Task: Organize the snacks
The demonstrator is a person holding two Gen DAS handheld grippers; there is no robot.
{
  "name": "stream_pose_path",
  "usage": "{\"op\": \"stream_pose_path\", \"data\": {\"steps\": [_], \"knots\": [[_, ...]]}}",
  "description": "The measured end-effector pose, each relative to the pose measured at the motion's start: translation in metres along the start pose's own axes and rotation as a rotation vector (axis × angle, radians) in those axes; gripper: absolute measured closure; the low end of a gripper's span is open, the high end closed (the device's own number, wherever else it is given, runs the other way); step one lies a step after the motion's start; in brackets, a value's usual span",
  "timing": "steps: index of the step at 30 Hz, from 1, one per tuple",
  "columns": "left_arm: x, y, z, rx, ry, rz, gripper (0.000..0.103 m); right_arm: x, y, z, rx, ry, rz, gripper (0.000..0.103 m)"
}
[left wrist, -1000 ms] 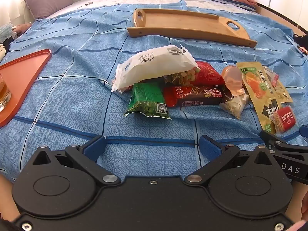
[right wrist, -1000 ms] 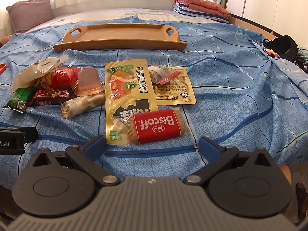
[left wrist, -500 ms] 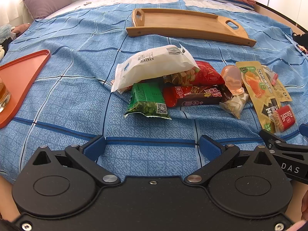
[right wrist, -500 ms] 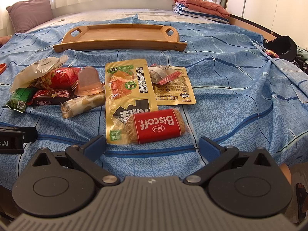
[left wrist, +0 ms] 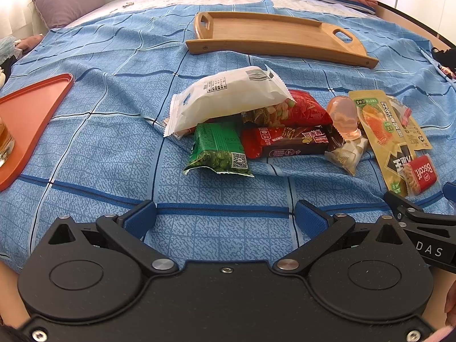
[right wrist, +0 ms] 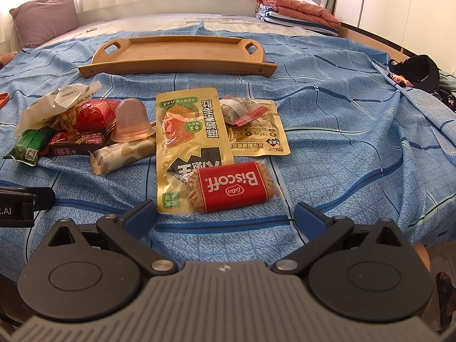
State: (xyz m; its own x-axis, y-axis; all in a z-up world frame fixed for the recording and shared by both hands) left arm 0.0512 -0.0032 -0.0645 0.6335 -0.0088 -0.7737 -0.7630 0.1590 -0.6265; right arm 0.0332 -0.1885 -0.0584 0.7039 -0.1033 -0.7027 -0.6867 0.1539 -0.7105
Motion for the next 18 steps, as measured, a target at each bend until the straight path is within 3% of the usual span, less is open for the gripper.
{"op": "stream_pose_path", "data": {"steps": [18], "knots": [[0.0017,-0.0001,0.0001,0.007,0.006,0.004,0.0,-0.0011,-0.0016,-0.0004,-0.026,-0.011,-0.014,0.0]]}}
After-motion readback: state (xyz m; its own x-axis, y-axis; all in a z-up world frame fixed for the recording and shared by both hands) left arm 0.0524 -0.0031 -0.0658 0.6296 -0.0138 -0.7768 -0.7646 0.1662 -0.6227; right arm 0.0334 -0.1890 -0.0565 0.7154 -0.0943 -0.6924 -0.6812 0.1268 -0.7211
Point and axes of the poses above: each gripper's, at about its wrist camera, not at the fingertips, and x roughly the way its jaws point, z to its left, y to its underside, the point moved 8 cm from there along x, roughly the way its jaws point, and after that the axes turned 7 degrees about x, right-handed, at the moved point
